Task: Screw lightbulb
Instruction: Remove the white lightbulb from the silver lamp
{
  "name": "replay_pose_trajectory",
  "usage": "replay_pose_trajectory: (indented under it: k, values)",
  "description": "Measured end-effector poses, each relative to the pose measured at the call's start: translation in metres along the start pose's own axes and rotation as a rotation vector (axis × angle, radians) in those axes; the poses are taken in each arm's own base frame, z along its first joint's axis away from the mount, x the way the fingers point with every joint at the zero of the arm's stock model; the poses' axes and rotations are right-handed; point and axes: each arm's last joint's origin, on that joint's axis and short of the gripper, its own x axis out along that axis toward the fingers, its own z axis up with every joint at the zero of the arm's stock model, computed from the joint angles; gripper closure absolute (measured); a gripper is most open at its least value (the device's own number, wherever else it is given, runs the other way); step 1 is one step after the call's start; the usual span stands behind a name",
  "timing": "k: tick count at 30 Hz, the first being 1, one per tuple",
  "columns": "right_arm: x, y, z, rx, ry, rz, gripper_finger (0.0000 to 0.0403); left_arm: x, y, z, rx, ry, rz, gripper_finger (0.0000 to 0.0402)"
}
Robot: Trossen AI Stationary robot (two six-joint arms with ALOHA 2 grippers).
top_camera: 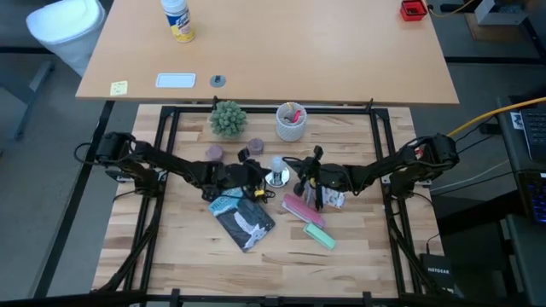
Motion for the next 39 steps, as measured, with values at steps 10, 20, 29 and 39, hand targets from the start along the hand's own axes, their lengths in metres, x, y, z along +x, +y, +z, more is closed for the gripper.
replay_pose_trajectory:
  k: [10, 20, 29, 39]
  values:
    - [0.006, -0.013, 0.0, 0.0, 0.008, -0.049, 0.0384, -0.007, -0.014, 0.003, -0.015, -0.042, -0.038, 0.04]
    - [-0.015, -0.003, 0.024, -0.069, -0.088, 0.02, 0.0384, -0.02, -0.008, 0.025, 0.047, -0.194, 0.103, 0.04]
    - [-0.032, 0.024, 0.026, -0.079, -0.116, 0.227, 0.0384, 0.0, 0.025, 0.022, 0.018, -0.14, 0.196, 0.04]
    - [-0.012, 0.02, 0.006, -0.096, -0.063, 0.133, 0.0384, 0.025, 0.034, 0.002, -0.032, -0.049, 0.071, 0.04]
